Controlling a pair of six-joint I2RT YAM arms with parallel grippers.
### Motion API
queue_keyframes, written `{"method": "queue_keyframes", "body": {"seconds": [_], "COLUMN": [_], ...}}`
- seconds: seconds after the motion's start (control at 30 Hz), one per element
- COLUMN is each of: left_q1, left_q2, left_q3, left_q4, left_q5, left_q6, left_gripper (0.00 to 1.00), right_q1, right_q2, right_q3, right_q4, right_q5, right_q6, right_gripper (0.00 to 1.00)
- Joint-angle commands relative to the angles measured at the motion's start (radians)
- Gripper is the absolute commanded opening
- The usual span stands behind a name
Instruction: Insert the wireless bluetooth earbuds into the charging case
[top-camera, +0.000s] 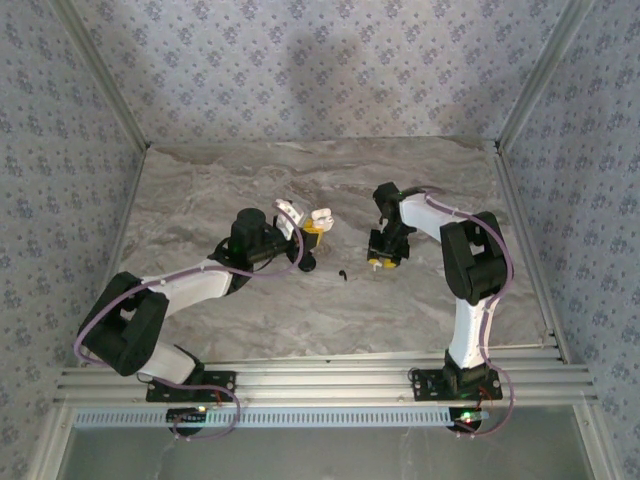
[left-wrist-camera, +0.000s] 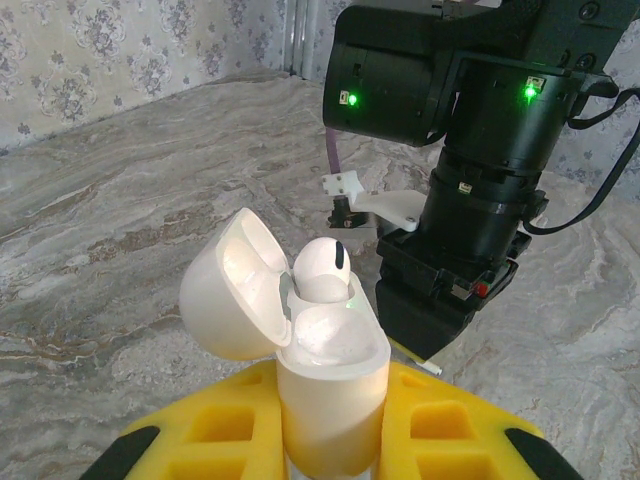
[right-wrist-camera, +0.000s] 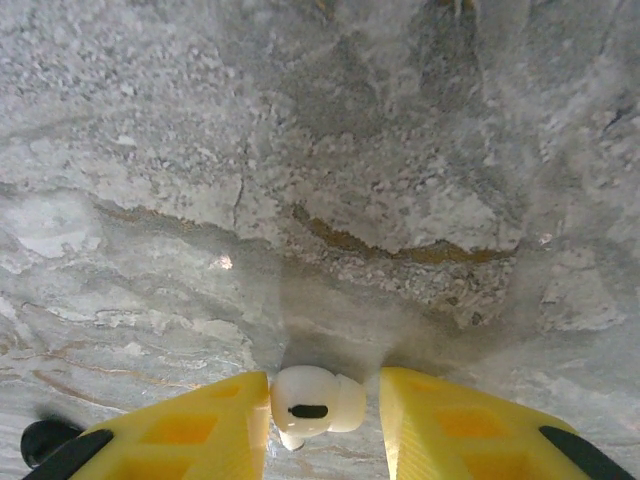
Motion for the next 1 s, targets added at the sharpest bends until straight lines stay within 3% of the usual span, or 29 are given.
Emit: {"method": "queue_keyframes", "body": {"seconds": [0.0, 0.4, 0.97], "left_q1": [0.005, -0.006, -0.108], "left_q2": [-0.025, 0.021, 0.181], "left_q3": [-0.005, -0.007, 0.035], "left_q4": [0.011, 0.020, 0.207], "left_q5": [0.012, 0.037, -0.012], "left_q6": [-0.009, 0.019, 0.056], "left_gripper": [0.09, 0.09, 0.09], "right_q1": [0.012, 0.016, 0.014], "right_q2": [0.041, -0.063, -0.521], "right_q3": [0.003, -0.073, -0.344], "right_q4": [-0.028, 0.100, 0.498], "right_q5": [0.031, 0.043, 0.090], "right_q6": [0.002, 0.007, -0.082], "right_gripper": [0.35, 0.27, 0.25]}}
